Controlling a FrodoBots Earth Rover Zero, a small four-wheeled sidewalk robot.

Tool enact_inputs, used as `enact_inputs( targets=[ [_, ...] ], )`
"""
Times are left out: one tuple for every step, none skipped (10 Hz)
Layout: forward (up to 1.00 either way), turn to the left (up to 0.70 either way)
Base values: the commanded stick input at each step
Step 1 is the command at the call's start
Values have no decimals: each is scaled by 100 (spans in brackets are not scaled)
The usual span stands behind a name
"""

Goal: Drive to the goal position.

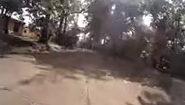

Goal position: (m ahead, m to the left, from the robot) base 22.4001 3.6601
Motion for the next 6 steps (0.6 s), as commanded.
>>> enact_inputs(
  targets=[
    [100,0],
    [100,0],
    [100,0],
    [100,0],
    [100,0],
    [100,0]
  ],
)
